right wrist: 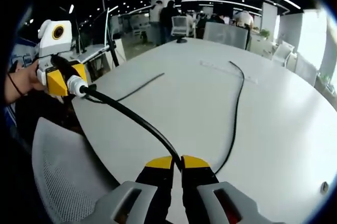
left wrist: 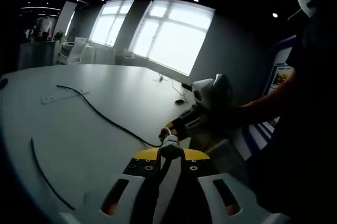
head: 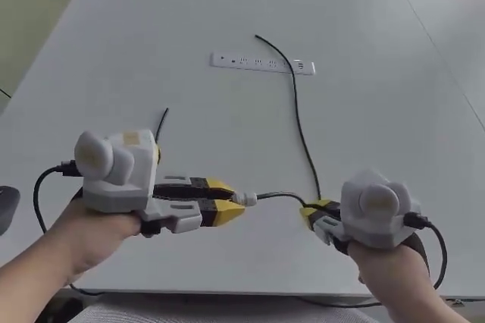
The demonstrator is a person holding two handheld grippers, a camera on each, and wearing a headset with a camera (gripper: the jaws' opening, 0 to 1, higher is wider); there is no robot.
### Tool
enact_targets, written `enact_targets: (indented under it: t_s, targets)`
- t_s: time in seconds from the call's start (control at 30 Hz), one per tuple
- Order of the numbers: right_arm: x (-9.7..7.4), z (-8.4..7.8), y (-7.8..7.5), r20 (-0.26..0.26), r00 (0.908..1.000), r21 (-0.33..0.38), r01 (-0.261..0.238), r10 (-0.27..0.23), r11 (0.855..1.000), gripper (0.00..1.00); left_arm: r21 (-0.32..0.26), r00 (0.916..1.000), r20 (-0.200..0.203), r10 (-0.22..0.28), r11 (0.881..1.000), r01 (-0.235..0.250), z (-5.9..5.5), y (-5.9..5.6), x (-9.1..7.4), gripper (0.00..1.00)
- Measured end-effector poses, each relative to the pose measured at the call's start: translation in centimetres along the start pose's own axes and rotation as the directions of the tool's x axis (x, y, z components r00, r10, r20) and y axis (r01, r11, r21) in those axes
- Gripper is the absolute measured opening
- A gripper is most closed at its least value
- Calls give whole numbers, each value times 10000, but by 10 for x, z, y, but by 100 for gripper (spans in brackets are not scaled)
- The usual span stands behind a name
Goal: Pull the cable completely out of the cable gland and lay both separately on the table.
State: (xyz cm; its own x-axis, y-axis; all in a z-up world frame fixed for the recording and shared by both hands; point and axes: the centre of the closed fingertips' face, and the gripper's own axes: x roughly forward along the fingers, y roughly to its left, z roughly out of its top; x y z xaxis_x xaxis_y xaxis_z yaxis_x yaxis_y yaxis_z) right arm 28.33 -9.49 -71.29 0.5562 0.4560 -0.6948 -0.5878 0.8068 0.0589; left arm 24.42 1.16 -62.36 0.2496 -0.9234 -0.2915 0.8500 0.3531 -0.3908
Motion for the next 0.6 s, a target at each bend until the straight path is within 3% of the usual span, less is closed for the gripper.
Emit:
enact_targets:
  t_s: [0.1,0.37,0.5,0.6]
  targets:
    - [-3,-1,2,134,9998,202,-175,173,9996,0,-215,10000,-40,31,9998,-32,-1,1,0,15]
    - [-12,-3,4,207,9992,-662,-315,329,9973,2,-159,9996,-81,274,9995,-275,0,7,0,15]
    - [-23,12,12,469,9975,-1330,-461,527,9900,13,-126,9995,-77,316,9994,-317,1,9,0,15]
    - [-31,31,27,618,9946,-2231,-674,831,9725,17,-106,9995,-73,318,9994,-319,2,9,-1,15]
